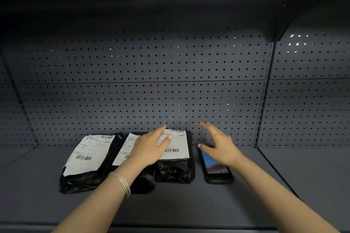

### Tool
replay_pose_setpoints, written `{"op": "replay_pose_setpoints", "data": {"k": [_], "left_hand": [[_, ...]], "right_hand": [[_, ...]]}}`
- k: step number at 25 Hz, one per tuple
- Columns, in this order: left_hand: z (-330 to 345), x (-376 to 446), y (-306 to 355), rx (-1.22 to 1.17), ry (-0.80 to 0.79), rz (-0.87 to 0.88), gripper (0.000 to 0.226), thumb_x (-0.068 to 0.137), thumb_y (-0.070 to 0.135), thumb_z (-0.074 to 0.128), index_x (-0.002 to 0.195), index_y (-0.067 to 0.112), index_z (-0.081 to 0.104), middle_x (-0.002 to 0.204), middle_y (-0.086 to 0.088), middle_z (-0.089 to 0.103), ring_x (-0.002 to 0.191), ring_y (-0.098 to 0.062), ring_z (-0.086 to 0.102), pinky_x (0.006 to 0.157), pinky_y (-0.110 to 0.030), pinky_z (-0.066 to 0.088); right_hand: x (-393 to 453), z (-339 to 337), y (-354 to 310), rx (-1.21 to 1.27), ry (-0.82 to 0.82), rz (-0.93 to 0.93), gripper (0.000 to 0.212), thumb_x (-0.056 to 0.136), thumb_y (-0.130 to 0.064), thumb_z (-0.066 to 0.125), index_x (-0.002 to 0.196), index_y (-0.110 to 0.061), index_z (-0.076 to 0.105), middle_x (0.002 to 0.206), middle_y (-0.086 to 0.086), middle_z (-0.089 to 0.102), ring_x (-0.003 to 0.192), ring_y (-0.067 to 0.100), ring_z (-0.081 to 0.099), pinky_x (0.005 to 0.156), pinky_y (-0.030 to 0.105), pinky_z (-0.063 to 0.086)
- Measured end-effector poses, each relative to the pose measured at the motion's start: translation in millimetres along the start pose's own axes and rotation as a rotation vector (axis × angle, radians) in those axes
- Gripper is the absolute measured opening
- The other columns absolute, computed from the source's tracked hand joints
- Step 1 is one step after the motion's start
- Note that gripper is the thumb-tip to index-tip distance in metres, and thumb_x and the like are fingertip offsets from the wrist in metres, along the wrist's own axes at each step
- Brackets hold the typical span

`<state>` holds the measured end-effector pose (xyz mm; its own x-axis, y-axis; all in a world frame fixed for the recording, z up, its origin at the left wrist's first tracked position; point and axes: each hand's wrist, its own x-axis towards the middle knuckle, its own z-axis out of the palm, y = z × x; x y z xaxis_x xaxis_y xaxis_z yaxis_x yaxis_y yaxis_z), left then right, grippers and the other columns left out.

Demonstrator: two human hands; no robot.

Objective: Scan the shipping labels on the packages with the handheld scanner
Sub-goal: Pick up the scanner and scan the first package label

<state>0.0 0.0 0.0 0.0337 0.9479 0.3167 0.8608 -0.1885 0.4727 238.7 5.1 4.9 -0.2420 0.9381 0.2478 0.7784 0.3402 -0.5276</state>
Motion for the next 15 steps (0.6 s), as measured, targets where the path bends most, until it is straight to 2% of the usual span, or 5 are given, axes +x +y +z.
{"op": "replay_pose_setpoints", "data": {"k": [3, 6, 8, 12, 15], "left_hand": [[7.3, 4.4, 1.1, 0.075, -0.089, -0.104, 0.064, 0.085, 0.06, 0.042, 0.143, 0.036, 0.029, 0.147, -0.001, 0.042, 0.133, -0.025, 0.039, 0.109, -0.042, 0.034], [10.4, 6.7, 2.3, 0.082, -0.098, -0.187, 0.066, 0.08, 0.061, 0.048, 0.139, 0.035, 0.036, 0.14, -0.001, 0.047, 0.131, -0.025, 0.04, 0.105, -0.043, 0.036], [9.1, 8.4, 2.8, 0.051, -0.098, -0.21, 0.065, 0.076, 0.061, 0.052, 0.135, 0.034, 0.041, 0.139, 0.0, 0.049, 0.129, -0.024, 0.042, 0.105, -0.043, 0.037], [6.7, 7.2, 7.5, -0.2, -0.015, -0.218, 0.061, 0.072, 0.045, 0.071, 0.127, 0.023, 0.055, 0.14, 0.001, 0.049, 0.127, -0.019, 0.046, 0.104, -0.032, 0.038], [6.0, 6.2, 11.5, -0.288, 0.031, -0.175, 0.06, 0.071, 0.034, 0.077, 0.125, 0.02, 0.056, 0.137, 0.002, 0.05, 0.126, -0.017, 0.046, 0.098, -0.025, 0.034]], "right_hand": [[-2.5, 8.0, 5.5, -0.05, -0.049, 0.217, 0.086, 0.09, -0.041, 0.066, 0.162, -0.028, 0.019, 0.167, 0.007, 0.027, 0.149, 0.029, 0.033, 0.122, 0.048, 0.023], [-8.9, 19.8, 3.1, -0.203, -0.263, 0.489, 0.118, 0.077, -0.061, 0.072, 0.163, -0.024, 0.001, 0.163, 0.015, 0.029, 0.149, 0.036, 0.029, 0.12, 0.047, 0.03], [-9.9, 24.4, 0.6, -0.292, -0.347, 0.567, 0.128, 0.073, -0.067, 0.073, 0.163, -0.017, -0.002, 0.161, 0.015, 0.032, 0.148, 0.035, 0.03, 0.116, 0.045, 0.034], [-2.5, 34.9, 3.3, -0.287, -0.287, 0.645, 0.122, 0.077, -0.059, 0.076, 0.162, -0.004, 0.007, 0.16, 0.014, 0.033, 0.148, 0.032, 0.031, 0.113, 0.042, 0.042], [1.0, 34.9, 5.4, -0.271, -0.267, 0.694, 0.11, 0.068, -0.06, 0.082, 0.154, -0.008, 0.037, 0.151, 0.011, 0.043, 0.14, 0.031, 0.042, 0.105, 0.039, 0.05]]}}
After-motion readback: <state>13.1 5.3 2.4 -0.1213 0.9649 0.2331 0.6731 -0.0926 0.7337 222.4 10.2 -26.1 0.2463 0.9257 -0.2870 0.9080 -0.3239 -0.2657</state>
